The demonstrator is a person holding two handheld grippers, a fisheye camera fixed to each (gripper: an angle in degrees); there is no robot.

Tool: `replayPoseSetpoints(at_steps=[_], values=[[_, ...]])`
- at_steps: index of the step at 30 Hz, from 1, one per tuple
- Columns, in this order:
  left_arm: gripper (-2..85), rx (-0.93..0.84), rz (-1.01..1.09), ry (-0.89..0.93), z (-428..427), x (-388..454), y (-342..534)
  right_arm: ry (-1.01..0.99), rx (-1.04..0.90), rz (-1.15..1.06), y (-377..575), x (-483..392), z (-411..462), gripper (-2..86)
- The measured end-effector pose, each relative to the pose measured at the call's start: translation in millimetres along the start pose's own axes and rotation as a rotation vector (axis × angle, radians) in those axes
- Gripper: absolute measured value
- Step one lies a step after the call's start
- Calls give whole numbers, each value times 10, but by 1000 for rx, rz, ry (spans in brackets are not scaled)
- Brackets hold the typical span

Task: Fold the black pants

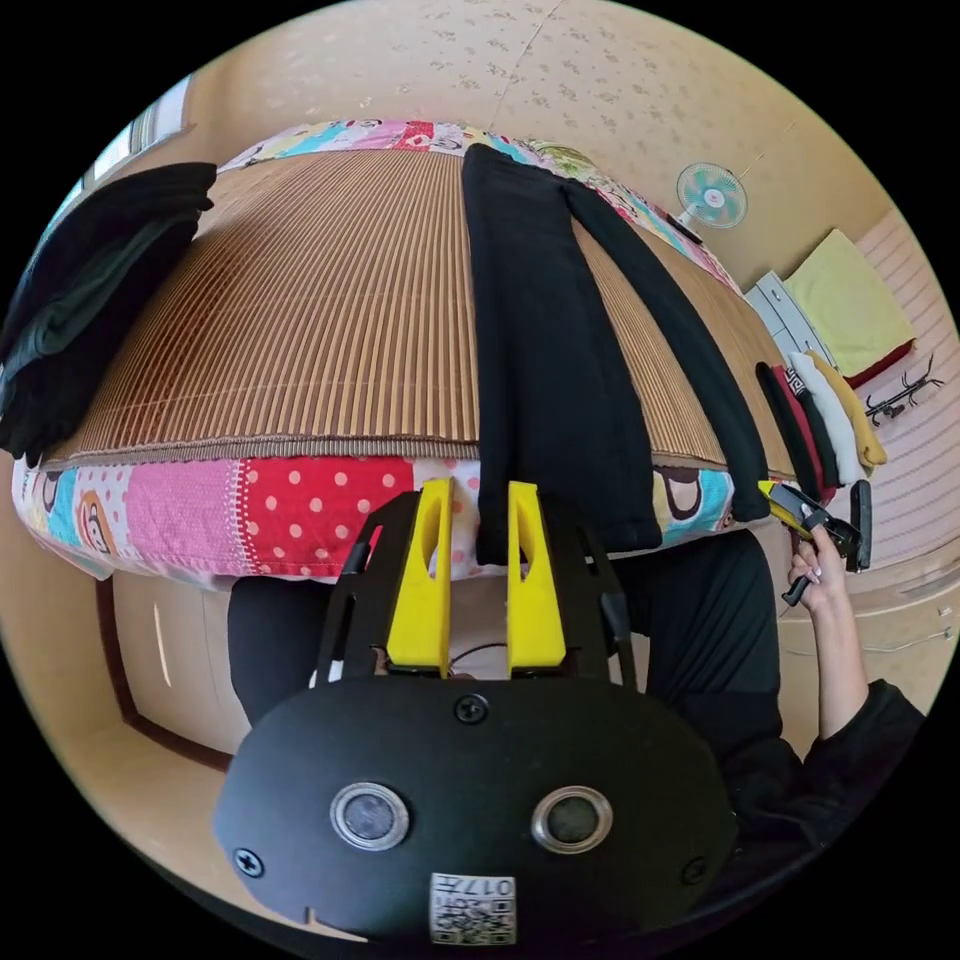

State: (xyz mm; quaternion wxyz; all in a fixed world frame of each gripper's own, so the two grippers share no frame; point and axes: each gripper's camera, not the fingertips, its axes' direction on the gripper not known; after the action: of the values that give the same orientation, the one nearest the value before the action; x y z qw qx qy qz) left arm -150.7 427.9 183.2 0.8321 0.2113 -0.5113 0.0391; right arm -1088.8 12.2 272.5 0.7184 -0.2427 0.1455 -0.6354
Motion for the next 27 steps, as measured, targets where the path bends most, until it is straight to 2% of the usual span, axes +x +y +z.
replayPoseSetpoints(at_steps=[7, 18, 27], values=[[86, 131, -99, 42, 66, -145, 297, 48, -20, -41, 37, -53, 6, 96], [85, 79, -125, 138, 117, -432, 309, -39, -15, -33, 221, 151, -34, 93], [84, 67, -108, 103, 149, -472, 362, 32, -69, -82, 365, 54, -27, 91]])
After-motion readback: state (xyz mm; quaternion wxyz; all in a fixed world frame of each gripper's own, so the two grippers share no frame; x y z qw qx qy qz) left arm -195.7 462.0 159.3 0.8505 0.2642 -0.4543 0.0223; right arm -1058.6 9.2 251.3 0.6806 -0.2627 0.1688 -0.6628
